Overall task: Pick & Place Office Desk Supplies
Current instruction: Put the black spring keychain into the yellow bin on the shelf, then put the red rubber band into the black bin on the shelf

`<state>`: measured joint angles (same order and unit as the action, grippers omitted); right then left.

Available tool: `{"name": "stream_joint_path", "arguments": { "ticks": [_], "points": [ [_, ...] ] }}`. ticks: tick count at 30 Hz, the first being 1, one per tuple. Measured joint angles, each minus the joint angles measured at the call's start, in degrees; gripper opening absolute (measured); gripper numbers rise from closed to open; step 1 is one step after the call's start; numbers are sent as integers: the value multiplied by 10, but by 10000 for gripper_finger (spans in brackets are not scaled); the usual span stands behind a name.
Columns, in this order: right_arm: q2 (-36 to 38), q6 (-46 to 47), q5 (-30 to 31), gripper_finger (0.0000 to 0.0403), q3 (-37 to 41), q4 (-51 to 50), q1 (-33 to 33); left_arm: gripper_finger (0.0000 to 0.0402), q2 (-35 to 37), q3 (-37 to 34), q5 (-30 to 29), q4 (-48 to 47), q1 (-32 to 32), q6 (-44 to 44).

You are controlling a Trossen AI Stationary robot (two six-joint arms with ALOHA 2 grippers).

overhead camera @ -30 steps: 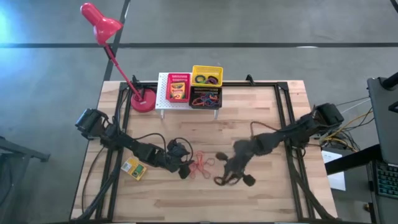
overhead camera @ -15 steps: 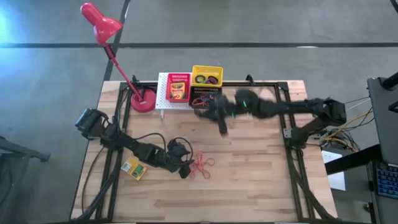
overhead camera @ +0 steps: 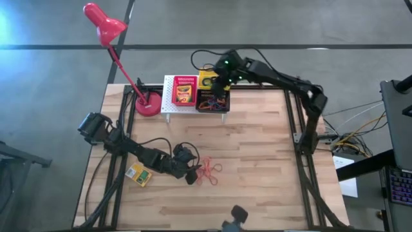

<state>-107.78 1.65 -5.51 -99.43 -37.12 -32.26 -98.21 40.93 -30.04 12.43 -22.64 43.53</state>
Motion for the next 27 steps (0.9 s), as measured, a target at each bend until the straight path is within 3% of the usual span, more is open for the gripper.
{"name": "stream_joint_path", "arguments": {
  "ticks": [5, 8, 12, 19, 23, 27],
  "points": [
    [-41, -3, 109, 24, -56, -71, 0, 228, 0, 0, 0, 0, -2, 2],
    [-55, 3, 142, 25, -75, -102, 0, 228, 0, 0, 0, 0, -2, 3],
    [-58, 7, 145, 46, -88, -124, -1, 228, 0, 0, -2, 2, -2, 4],
    [-26, 3, 145, 143, -65, -119, -4, 228, 0, 0, -4, 2, -2, 4],
    [14, -15, 143, 181, -43, -116, 7, 228, 0, 0, -4, 2, -2, 4],
    [88, -33, 143, 190, 14, -92, 59, 228, 0, 0, -4, 2, -2, 5]
  ]
}}
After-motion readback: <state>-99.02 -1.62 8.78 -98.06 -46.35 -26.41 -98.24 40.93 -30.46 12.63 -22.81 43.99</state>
